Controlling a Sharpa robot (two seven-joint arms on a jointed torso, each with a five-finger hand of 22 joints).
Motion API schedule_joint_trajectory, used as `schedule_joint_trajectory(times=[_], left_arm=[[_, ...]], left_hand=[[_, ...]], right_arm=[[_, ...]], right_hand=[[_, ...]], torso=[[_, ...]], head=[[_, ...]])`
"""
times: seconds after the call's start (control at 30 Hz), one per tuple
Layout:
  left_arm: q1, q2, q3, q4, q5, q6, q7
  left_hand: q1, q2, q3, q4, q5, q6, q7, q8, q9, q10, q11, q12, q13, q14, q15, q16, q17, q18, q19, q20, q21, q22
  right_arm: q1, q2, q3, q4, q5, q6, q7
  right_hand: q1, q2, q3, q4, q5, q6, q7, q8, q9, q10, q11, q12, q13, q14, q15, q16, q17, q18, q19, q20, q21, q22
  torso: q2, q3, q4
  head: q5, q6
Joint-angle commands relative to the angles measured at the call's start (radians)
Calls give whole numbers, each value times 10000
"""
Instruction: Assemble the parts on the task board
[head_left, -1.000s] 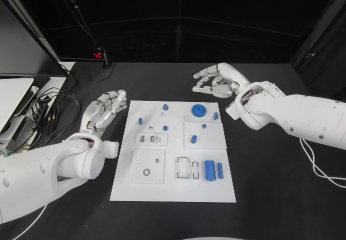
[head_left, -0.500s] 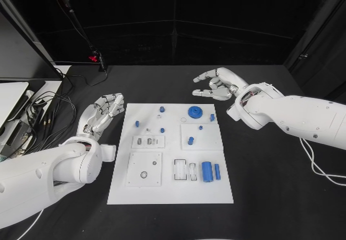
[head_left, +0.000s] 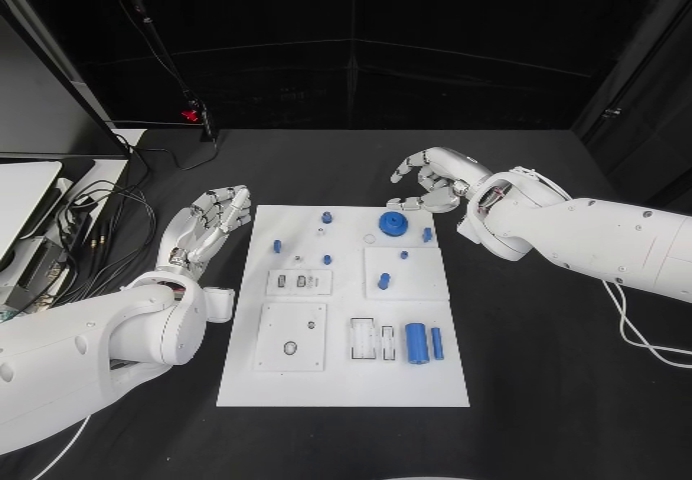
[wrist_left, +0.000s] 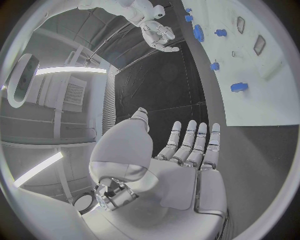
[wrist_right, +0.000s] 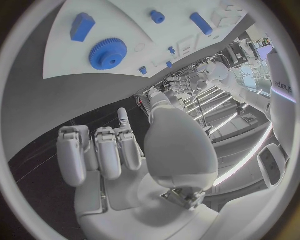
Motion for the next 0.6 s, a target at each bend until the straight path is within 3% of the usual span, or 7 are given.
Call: schedule_joint_trajectory(times=[0.03, 0.3, 0.6], left_arm=[[12, -7, 8, 19, -65, 103, 2576], [12, -15, 7, 23, -65, 100, 2573], [12, -25, 7, 33, -65, 79, 2583]], left_hand=[[54, 9, -48, 10, 52, 49, 1603, 46, -8, 40, 2, 48, -2, -24, 42, 65, 11, 58, -28, 2, 39, 14], [67, 17, -52, 11, 64, 50, 1604, 48, -13, 41, 2, 51, -2, -24, 42, 66, 11, 56, -32, 2, 39, 14], [80, 24, -55, 11, 76, 50, 1604, 49, -17, 44, 1, 54, -1, -24, 42, 68, 11, 54, -30, 1, 43, 16]], right_arm=[[-4, 41, 4, -25, -1130, 546, -740], [-28, 107, 4, -95, -1582, 882, -1148], [-60, 288, 4, -223, -1818, 1230, -1496]], right_hand=[[44, -158, 101, 22, 111, -88, 59, 201, 72, 1043, 106, 25, 2628, 1043, 70, 24, 2627, -136, 1060, 86, 34, 2627], [348, -398, 365, 22, 266, -81, 122, 576, 199, 1043, 174, 25, 2628, 1043, 87, 24, 2627, -136, 1060, 107, 34, 2627], [468, -448, 448, 28, 252, 4, 98, 728, 245, 1043, 160, 25, 2628, 1043, 75, 24, 2627, -136, 1060, 103, 34, 2627]], torso=[[-7, -1, -12], [-8, -5, -11], [-3, -4, -9]], head=[[3, -22], [33, -37], [51, -85]])
